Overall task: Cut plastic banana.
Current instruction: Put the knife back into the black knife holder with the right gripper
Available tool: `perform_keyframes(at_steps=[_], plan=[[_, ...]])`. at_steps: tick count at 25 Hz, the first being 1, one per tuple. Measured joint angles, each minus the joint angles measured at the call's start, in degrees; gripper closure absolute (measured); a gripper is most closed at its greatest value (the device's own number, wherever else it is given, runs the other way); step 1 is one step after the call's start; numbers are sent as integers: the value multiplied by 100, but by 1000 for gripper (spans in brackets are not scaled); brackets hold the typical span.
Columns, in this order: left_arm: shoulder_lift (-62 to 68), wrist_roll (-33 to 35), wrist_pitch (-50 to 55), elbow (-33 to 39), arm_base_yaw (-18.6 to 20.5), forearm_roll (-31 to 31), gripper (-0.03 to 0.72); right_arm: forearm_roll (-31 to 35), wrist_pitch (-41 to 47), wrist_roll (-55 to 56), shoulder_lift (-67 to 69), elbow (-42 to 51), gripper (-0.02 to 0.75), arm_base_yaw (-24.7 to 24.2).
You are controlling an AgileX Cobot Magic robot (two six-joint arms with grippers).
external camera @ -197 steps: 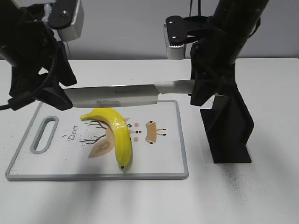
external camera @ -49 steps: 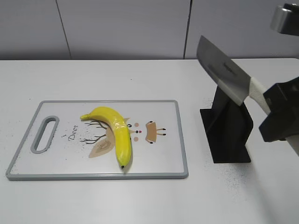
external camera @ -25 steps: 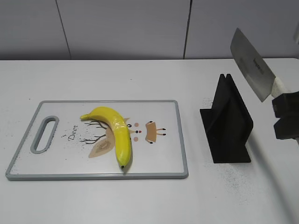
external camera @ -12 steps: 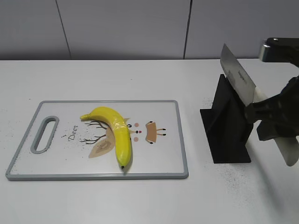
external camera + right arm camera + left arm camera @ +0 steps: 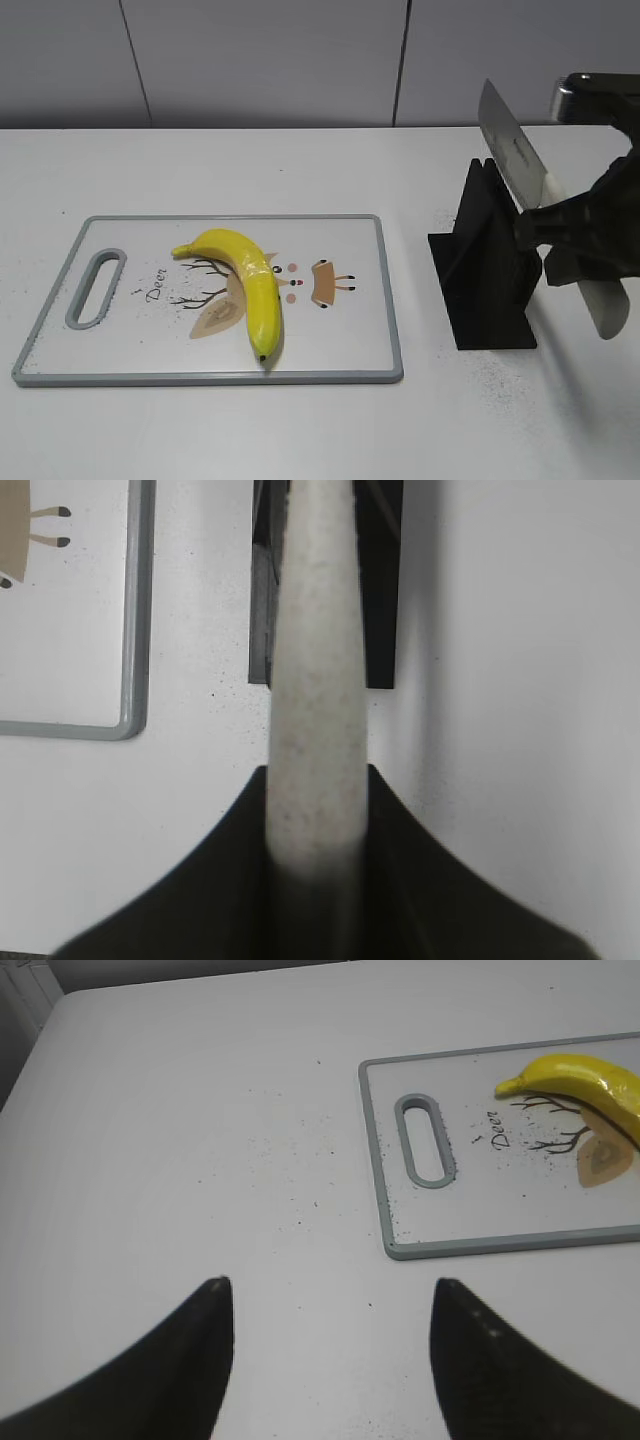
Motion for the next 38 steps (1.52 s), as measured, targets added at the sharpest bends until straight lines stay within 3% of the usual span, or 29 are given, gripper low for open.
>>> perform_keyframes(at_steps=[20,22,26,28,34,38], plan=[[0,0,-1,0,0,0,125,83,-323,20,918,0,576,0],[0,0,-1,0,0,0,125,102,-318,20,918,-37,519,0],[0,0,-1,0,0,0,125,106,-261,-34,918,-218,213,0],[0,0,-1,0,0,0,126,106,-169,-100,918,-349,112,0],[0,0,-1,0,0,0,126,108,-74,-680,325,-747,78,0],[0,0,-1,0,0,0,126,293,20,-1709,-570,-811,78,0]])
